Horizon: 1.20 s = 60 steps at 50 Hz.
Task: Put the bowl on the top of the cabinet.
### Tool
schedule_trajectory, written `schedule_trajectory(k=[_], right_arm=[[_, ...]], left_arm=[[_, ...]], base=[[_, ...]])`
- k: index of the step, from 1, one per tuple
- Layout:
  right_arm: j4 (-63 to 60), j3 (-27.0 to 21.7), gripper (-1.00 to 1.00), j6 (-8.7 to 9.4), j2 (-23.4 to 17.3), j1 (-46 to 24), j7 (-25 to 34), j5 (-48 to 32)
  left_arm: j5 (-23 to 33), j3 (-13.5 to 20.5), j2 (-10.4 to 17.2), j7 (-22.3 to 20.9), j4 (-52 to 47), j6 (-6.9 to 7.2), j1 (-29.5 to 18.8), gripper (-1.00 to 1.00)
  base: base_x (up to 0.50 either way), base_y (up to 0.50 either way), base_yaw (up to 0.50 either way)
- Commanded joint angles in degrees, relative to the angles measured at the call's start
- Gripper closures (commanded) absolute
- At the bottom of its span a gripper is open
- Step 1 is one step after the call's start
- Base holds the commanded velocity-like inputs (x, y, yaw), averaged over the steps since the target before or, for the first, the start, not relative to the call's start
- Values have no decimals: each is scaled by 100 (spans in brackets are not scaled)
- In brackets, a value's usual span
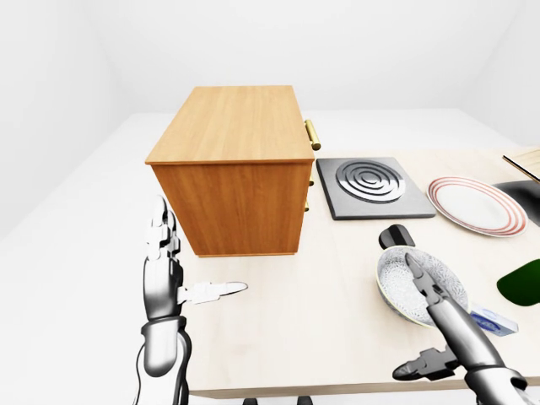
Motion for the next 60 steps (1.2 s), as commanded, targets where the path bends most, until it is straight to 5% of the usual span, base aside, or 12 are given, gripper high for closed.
schedule_trajectory(k=[1,59,60], right_arm=[[450,-17,-100,0,-79,6,0,-316],[2434,230,-100,0,-1006,-212,-1131,-1375],[2441,234,-36,0,-1009,-211,-1133,-1371]], left_arm=[[7,-12,1,-3,-23,0,-2,-100],[25,-21,7,16,74,0,-34,-100],[26,-22,8,16,75,0,-35,-100]], base=[[0,0,0],[0,0,0],[0,0,0]])
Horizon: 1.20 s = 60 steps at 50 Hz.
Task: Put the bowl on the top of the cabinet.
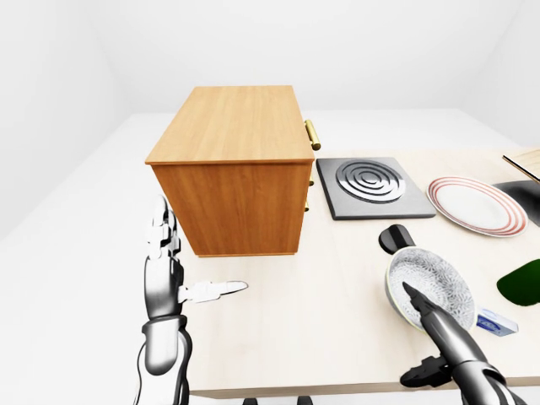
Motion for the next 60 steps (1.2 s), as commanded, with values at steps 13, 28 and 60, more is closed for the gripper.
schedule_trajectory(k=[13,28,60], right_arm=[[464,117,100,0,-173,48,-227,-247],[-1147,-245,100,0,143,14,765,371],[-1923,176,100,1000,-2767,-4024,942,850]], left_arm=[[5,-20,10,-5,46,0,14,-100],[-10,15,5,10,58,0,-49,-100],[-7,-20,15,-18,77,0,-55,-100]], base=[[0,0,0],[0,0,0],[0,0,0]])
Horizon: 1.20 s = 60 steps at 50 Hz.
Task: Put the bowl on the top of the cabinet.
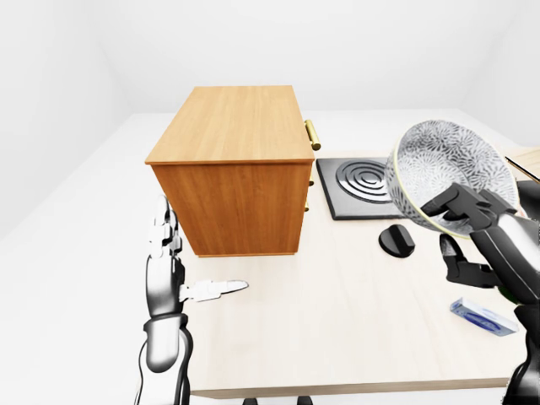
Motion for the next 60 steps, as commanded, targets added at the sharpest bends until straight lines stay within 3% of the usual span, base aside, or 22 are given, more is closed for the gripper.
schedule_trajectory(k=[1,4,7,11,13,18,21,28,41,60], right_arm=[[1426,792,100,510,-1853,-2313,0,-598],[2749,1223,100,405,-2312,-3220,0,-672],[3786,1536,100,142,-2551,-3872,0,-717],[5680,2016,100,-490,-2802,-4895,-188,-883],[6694,2190,100,-490,-2801,-5503,-558,-983],[10380,2872,100,-490,-2830,-7572,-2381,-1717],[11507,3115,100,-490,-2754,-8304,-3091,-2150],[12120,3297,100,-490,-2570,-8990,-3391,-2732],[12404,3343,100,-490,-2266,-9549,-3546,-3408],[12441,3249,100,-490,-1234,-10091,-3520,-3421]], left_arm=[[2,-17,5,-19,-8,0,2,-100],[0,-18,5,-24,-10,0,0,-100],[4,-22,7,-27,22,0,-8,-100],[8,-25,5,-21,40,0,-12,-100],[8,-26,4,-17,36,0,-11,-100],[13,-38,7,-19,34,0,-19,-100],[3,-23,12,-14,79,0,-47,-100],[-27,4,11,-13,81,0,-77,-100],[-53,36,12,-2,138,0,-154,-100],[-52,-8,29,-71,171,0,-106,-100]], base=[[0,0,0],[0,0,0],[0,0,0],[0,0,0],[0,0,0],[0,0,0],[0,0,0],[0,0,0],[0,0,0],[0,0,0]])
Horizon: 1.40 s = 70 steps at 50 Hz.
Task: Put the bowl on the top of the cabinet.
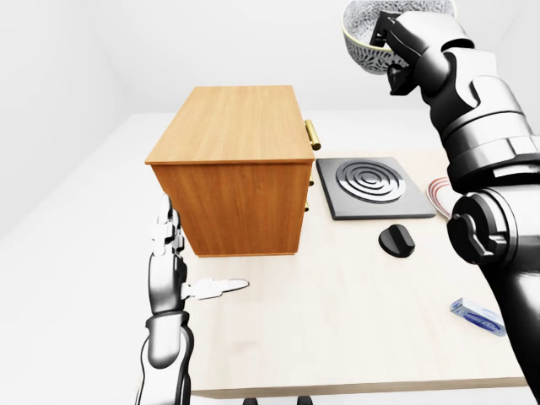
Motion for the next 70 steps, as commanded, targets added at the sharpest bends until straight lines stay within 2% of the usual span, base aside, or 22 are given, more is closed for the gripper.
schedule_trajectory(k=[1,11,36,70], right_arm=[[110,-44,100,0,584,-374,-146,-342],[89,-12,100,0,1063,-394,-132,-60],[32,219,100,0,1871,-463,-84,114],[-46,427,100,0,2553,-225,-129,21]], left_arm=[[-4,-11,10,-36,35,0,2,-100],[2,-40,9,-84,-52,0,82,-100],[-45,24,7,-117,-7,0,12,-100],[-38,-23,16,-185,-17,0,75,-100]], base=[[0,0,0],[0,0,0],[0,0,0],[0,0,0]])
